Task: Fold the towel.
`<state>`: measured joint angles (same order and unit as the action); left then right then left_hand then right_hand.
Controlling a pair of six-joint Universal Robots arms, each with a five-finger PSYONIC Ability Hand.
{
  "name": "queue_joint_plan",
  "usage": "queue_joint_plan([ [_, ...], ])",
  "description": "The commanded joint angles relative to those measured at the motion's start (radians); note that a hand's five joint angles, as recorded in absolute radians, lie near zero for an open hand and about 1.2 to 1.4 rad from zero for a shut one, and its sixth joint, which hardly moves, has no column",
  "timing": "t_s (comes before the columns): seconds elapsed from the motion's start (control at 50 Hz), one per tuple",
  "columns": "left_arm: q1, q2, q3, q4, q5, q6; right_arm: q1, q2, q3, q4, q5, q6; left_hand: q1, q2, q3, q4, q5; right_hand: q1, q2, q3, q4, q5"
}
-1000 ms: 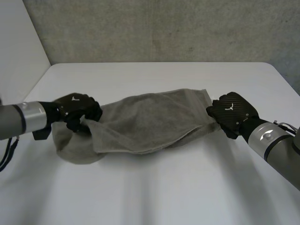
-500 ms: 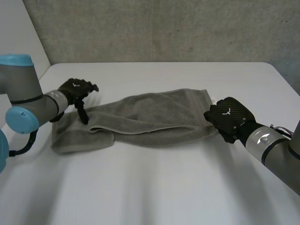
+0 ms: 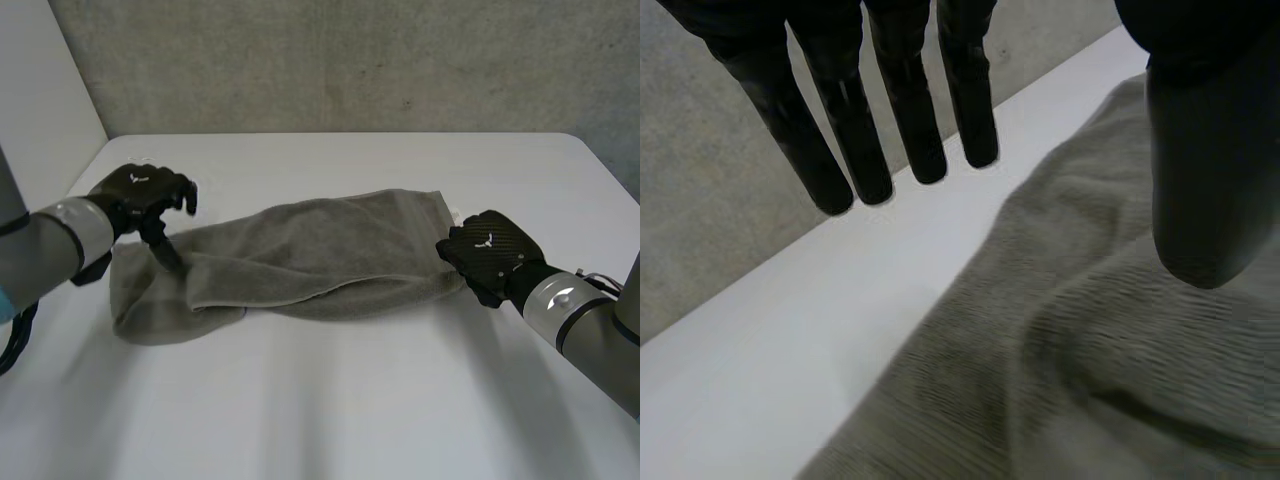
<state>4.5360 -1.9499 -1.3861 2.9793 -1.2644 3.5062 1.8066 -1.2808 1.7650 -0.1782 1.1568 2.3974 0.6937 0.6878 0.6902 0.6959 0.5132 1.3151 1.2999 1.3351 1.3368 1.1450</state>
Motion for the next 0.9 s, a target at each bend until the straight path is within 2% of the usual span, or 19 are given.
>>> queue_joint_plan([
  [0.02,-0.023,0.091,-0.18,0.049,-0.003,-0.05,0.002,0.0,0.008,0.0,-0.002,0.0,0.039,0.045,0.043,0.037,0.045,0.081,0.096,0.061,0.059,0.077],
  [0.12,-0.066,0.098,-0.274,0.138,-0.009,-0.085,0.002,0.001,0.011,0.002,-0.003,-0.001,-0.11,-0.104,-0.107,-0.112,-0.104,0.081,0.096,0.061,0.059,0.077],
  [0.16,-0.086,0.088,-0.316,0.234,-0.012,-0.088,0.002,0.003,0.011,0.002,-0.003,-0.001,-0.204,-0.198,-0.201,-0.206,-0.198,0.081,0.096,0.061,0.059,0.077],
  [0.26,-0.101,0.053,-0.349,0.346,-0.036,-0.087,0.003,0.009,0.013,0.005,-0.002,-0.001,-0.213,-0.207,-0.21,-0.215,-0.207,0.081,0.096,0.061,0.059,0.077],
  [0.38,-0.121,-0.032,-0.324,0.372,-0.082,-0.078,0.002,0.009,0.021,0.002,-0.005,-0.001,-0.201,-0.195,-0.198,-0.204,-0.195,0.081,0.096,0.061,0.059,0.077],
  [0.56,-0.126,-0.115,-0.284,0.379,-0.093,-0.073,0.002,0.011,0.022,0.002,-0.008,-0.001,-0.152,-0.146,-0.148,-0.154,-0.146,0.081,0.096,0.061,0.059,0.077],
  [0.72,-0.124,-0.109,-0.268,0.403,-0.105,-0.084,0.002,0.018,0.022,0.002,-0.009,-0.001,0.165,0.171,0.169,0.163,0.171,0.081,0.096,0.061,0.059,0.077],
  [0.9,-0.109,-0.069,-0.268,0.414,-0.105,-0.092,0.002,0.02,0.022,0.002,-0.009,-0.001,0.21,0.216,0.213,0.208,0.216,0.081,0.096,0.061,0.059,0.077],
])
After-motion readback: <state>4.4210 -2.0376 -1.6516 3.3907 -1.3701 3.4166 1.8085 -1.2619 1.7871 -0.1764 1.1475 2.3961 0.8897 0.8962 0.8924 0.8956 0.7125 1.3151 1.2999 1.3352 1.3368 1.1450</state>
